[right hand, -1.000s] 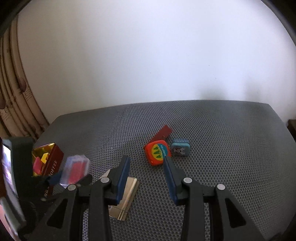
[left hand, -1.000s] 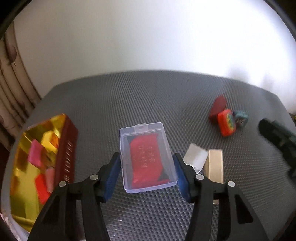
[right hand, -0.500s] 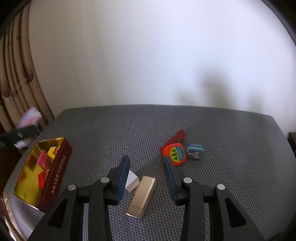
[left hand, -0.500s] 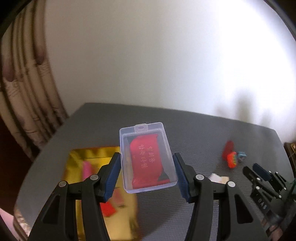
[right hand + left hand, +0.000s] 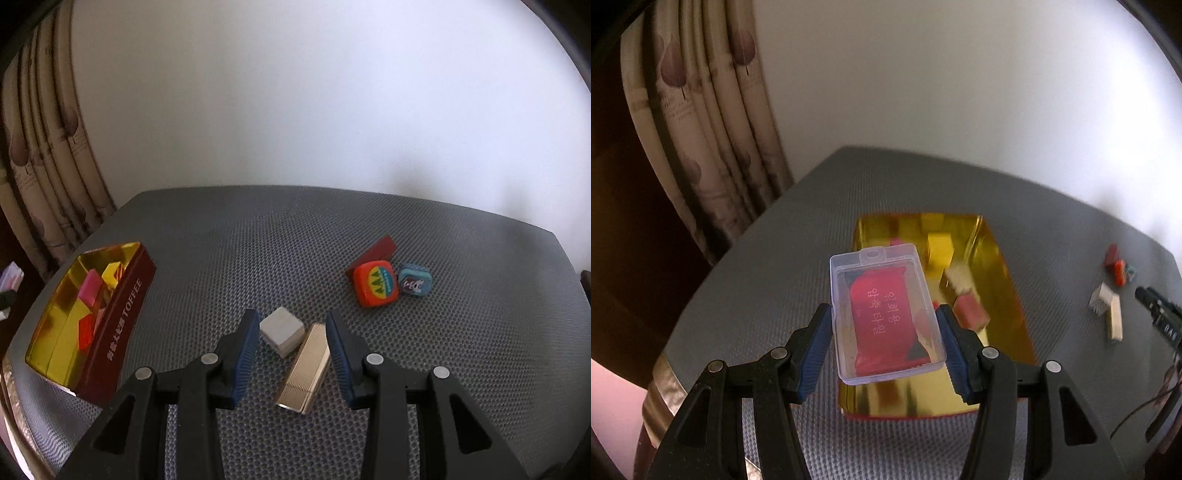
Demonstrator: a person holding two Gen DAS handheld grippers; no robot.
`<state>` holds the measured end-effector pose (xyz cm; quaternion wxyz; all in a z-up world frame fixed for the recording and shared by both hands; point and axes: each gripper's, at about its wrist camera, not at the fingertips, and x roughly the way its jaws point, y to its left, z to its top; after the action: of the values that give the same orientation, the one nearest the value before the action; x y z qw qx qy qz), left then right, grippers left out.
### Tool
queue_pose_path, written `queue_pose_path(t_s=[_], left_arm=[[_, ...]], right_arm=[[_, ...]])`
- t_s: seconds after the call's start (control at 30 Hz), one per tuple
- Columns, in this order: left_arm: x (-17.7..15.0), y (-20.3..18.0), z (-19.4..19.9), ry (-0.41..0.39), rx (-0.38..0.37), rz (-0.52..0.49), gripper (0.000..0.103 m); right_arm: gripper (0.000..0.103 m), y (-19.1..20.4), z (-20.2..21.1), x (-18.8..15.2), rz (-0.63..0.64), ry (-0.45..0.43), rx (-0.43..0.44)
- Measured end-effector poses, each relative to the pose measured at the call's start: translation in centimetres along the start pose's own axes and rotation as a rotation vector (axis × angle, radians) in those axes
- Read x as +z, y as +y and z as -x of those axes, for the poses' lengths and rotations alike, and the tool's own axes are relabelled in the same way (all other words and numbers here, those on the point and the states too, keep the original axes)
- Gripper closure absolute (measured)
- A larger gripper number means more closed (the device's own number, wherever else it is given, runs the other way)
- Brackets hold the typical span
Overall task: Organize rigid objects
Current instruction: 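Carry the clear box with the left gripper over the gold tray and release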
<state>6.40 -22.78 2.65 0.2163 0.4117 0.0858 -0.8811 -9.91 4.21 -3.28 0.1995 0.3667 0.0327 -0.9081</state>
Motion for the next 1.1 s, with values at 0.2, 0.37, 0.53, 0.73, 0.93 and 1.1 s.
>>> queue_pose_path(t_s=[0.2, 0.37, 0.53, 0.73, 0.93, 1.1], left_arm=[[-1.6, -1.0, -2.8, 0.048, 0.004, -0.008, 0.050], [-2.4, -1.1, -5.8, 0.108, 0.022, -0.008, 0.050], [-3.2, -0.8, -7.3, 0.156, 0.014, 0.016, 0.050], [-3.5, -0.9, -8.0, 0.173, 0.001, 0.031, 0.050], [-3.9, -1.0, -8.1, 0.170, -0.009, 0.032, 0.050], [-4.0, -1.2, -7.8, 0.151, -0.033, 0.026, 0.045]], right_arm=[[0.065, -0.1, -0.1, -0.6, -0.010, 0.017, -0.028], [0.065, -1.0, 0.0, -1.0, -0.029, 0.025, -0.049], [0.065, -1.8, -0.4, -1.6, -0.046, 0.045, -0.067], [0.065, -2.4, -0.9, -2.1, -0.051, 0.064, -0.082], [0.065, -3.3, -1.0, -2.4, -0.056, 0.071, -0.106], [0.065, -5.0, -0.9, -2.9, -0.075, 0.076, -0.135]])
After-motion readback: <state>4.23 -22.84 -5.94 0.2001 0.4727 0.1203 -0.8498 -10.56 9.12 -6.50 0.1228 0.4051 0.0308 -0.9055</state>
